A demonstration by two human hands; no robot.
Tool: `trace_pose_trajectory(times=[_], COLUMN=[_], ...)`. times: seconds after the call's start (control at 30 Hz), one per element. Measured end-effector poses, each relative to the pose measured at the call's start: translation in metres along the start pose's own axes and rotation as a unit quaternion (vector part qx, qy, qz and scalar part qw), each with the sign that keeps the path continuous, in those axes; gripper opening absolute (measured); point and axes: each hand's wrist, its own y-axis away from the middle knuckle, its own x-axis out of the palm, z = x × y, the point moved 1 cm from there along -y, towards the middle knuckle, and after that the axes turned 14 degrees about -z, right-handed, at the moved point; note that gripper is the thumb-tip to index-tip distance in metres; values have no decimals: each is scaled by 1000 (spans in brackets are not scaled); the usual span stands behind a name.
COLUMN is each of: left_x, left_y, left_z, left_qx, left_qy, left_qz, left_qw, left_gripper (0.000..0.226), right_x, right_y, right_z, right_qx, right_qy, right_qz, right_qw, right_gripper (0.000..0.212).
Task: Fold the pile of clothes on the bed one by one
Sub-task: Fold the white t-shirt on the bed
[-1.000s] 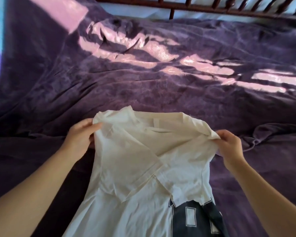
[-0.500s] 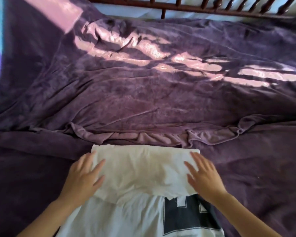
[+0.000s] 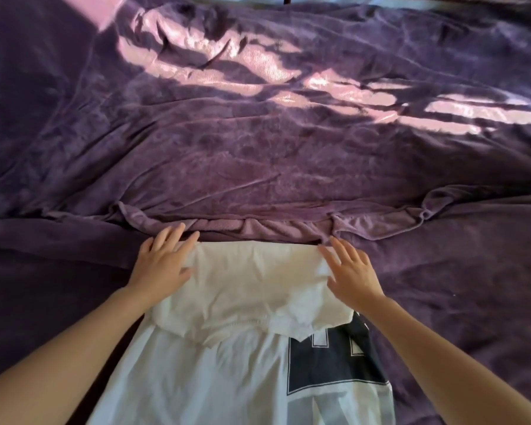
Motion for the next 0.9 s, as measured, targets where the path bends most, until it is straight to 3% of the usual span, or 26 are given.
trace_pose_trajectory(times=[0.07, 0.17, 0.3, 0.37, 0.43, 0.57, 0.63, 0.73, 0.83, 0.9], left_x=[-3, -8, -21, -35, -45, -56, -54, -26, 2, 0], left_y=[-9, -15, -2, 11, 32, 96, 133, 185, 216, 210], left_z=[3, 7, 17, 17, 19, 24, 20, 12, -3, -14], left_qx=[-45, -42, -49, -77, -95, -103, -27, 50, -20, -68], left_qy=[-26, -60, 15, 73, 100, 165, 140, 69, -3, -5], left_qz=[45, 86, 11, -15, -11, -63, -68, -12, 75, 66], left_qw=[998, 994, 999, 994, 990, 979, 987, 996, 997, 995], left_gripper=[77, 65, 29, 12, 9, 27, 28, 34, 61, 55], right_x=[-2, 0, -10, -19, -34, -54, -51, -26, -6, -4], right_y=[-11, -15, -10, -1, 20, 87, 125, 174, 194, 183], right_z=[0, 0, -2, -4, -6, -1, 8, 24, 31, 39], right_qx=[64, 106, 117, 101, 56, -47, -112, -159, -173, -165], right_qy=[-4, 12, 30, 17, -2, -44, -47, -9, 48, 25], right_qz=[43, 65, 66, 1, -67, -142, -74, 146, 220, 178], right_qw=[997, 992, 990, 995, 996, 988, 990, 976, 959, 970], right_gripper=[79, 65, 34, 22, 23, 20, 30, 55, 55, 41])
